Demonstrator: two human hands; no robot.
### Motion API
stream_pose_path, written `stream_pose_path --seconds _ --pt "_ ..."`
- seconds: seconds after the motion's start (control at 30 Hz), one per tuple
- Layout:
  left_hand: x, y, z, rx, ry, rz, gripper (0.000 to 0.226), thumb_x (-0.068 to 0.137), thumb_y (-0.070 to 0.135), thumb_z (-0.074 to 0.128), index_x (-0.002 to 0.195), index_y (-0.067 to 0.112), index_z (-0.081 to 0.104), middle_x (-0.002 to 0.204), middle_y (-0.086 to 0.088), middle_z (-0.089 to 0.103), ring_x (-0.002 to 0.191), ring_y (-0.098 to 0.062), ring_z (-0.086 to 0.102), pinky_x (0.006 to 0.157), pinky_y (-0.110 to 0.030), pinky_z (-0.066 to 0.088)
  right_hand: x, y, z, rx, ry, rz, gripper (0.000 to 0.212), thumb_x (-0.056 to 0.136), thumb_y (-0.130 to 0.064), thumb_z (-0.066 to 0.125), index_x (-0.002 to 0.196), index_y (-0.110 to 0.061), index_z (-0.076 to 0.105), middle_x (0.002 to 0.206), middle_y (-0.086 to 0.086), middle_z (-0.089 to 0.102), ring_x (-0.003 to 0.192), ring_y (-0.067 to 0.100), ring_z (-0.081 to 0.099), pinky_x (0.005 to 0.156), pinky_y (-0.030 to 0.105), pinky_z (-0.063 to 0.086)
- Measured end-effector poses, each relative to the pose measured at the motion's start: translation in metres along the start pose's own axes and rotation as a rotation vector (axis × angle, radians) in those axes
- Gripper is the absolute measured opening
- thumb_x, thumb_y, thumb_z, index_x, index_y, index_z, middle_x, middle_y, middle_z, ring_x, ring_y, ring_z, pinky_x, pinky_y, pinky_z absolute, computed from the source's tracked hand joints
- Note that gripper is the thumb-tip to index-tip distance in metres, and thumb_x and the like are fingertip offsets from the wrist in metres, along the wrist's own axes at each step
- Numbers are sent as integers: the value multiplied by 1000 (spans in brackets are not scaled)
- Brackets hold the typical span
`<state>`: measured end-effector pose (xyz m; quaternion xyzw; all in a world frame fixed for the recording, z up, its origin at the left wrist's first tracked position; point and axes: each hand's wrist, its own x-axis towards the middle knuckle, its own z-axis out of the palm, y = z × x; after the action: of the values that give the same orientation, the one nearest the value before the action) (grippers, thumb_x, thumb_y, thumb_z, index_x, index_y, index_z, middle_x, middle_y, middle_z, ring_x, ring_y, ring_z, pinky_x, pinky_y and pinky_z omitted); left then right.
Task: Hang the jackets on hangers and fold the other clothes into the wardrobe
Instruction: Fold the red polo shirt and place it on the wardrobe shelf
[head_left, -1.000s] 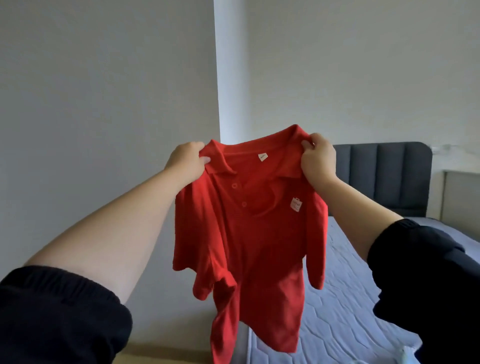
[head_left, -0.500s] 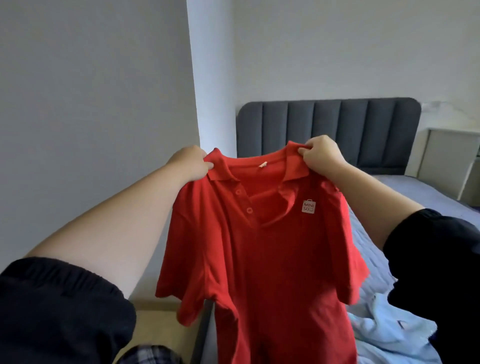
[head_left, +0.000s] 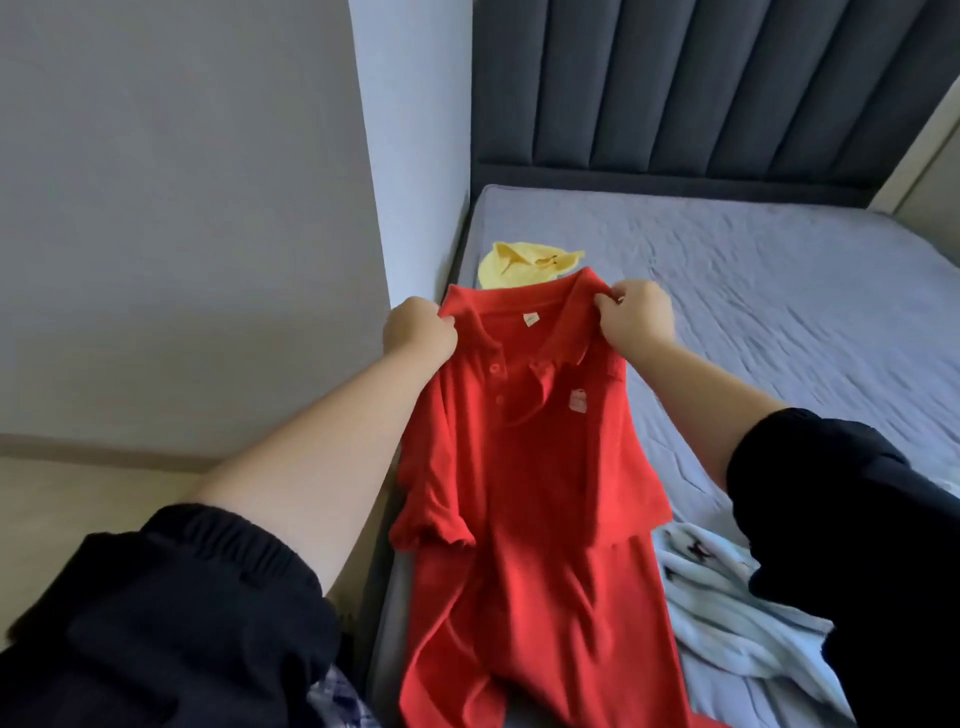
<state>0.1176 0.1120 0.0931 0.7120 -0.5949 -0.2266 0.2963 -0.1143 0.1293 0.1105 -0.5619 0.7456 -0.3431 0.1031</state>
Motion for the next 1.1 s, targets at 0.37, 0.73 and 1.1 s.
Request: stream_pose_path --seconds 0.37,0.73,1.1 --pt "-2 -12 71 -167 -298 123 88 90 16 53 152 28 -8 154 -7 31 126 -26 49 93 -24 38 19 29 83 -18 -201 -71 88 84 -34 52 153 -12 2 150 15 34 133 34 40 108 51 32" --pt "-118 -202 138 152 -249 -397 71 81 46 69 133 5 44 131 -17 48 121 -34 49 98 -42 42 -193 145 185 -429 -611 -5 62 101 -37 32 154 -20 4 161 5 -4 148 19 -3 118 42 2" --pt "-100 -217 88 -320 -74 -729 38 96 18 52 121 -10 56 127 -21 58 116 -35 57 92 -36 46 -176 142 179 -327 -693 46 64 99 -35 42 153 -19 11 161 5 3 148 18 2 118 45 5"
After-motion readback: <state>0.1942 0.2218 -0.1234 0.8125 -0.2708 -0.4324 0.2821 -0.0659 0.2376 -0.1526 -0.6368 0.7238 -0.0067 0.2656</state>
